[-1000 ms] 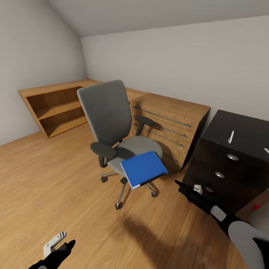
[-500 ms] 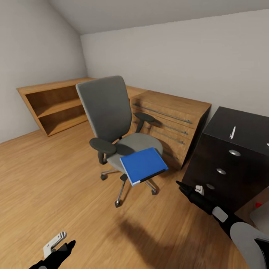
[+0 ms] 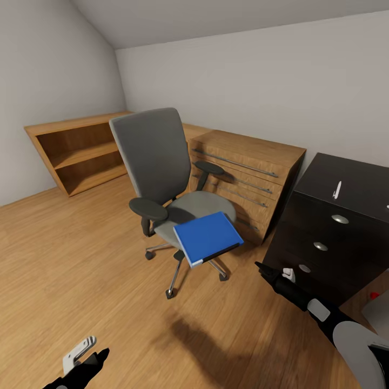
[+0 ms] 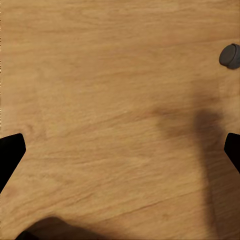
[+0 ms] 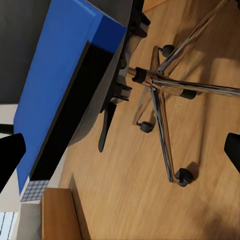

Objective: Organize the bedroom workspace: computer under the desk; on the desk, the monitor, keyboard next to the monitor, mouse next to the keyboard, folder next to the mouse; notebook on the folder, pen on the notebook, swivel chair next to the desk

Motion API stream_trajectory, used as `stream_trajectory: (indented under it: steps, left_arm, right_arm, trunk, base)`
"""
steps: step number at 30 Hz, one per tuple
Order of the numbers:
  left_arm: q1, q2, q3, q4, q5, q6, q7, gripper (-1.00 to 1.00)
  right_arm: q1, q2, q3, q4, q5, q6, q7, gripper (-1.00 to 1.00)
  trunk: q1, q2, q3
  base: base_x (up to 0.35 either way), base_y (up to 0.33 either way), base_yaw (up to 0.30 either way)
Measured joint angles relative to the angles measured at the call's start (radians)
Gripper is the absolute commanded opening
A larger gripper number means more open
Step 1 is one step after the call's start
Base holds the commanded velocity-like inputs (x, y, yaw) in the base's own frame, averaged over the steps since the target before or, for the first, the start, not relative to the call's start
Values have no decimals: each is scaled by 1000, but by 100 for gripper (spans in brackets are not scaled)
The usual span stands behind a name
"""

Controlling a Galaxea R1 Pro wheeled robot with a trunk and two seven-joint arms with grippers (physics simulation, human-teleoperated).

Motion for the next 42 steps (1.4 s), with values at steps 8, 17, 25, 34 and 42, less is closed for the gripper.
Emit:
stream_trajectory:
  steps: [8, 17, 25, 34, 42]
  left_arm:
    - [0, 1, 0, 4, 0, 0, 0, 100]
    - [0, 1, 0, 5, -1, 0, 0, 100]
    - [0, 1, -1, 10, -1, 0, -1, 100]
    - [0, 1, -1, 13, -2, 0, -1, 100]
    - [0, 1, -1, 15, -1, 0, 0, 100]
  right_arm:
    - [0, 3, 0, 1, -2, -11, -5, 100]
    - [0, 5, -1, 1, -8, -16, -7, 100]
    - [0, 10, -2, 4, -7, -16, -15, 100]
    - [0, 29, -2, 10, -8, -45, -20, 100]
    - [0, 32, -2, 10, -10, -45, 1, 100]
  trunk:
    - [0, 0, 0]
    - [0, 0, 0]
    - [0, 0, 0]
    - [0, 0, 0]
    - [0, 0, 0]
  base:
    - [0, 0, 0]
    - [77, 28, 0]
    - [185, 55, 0]
    - [24, 5, 0]
    - [61, 47, 0]
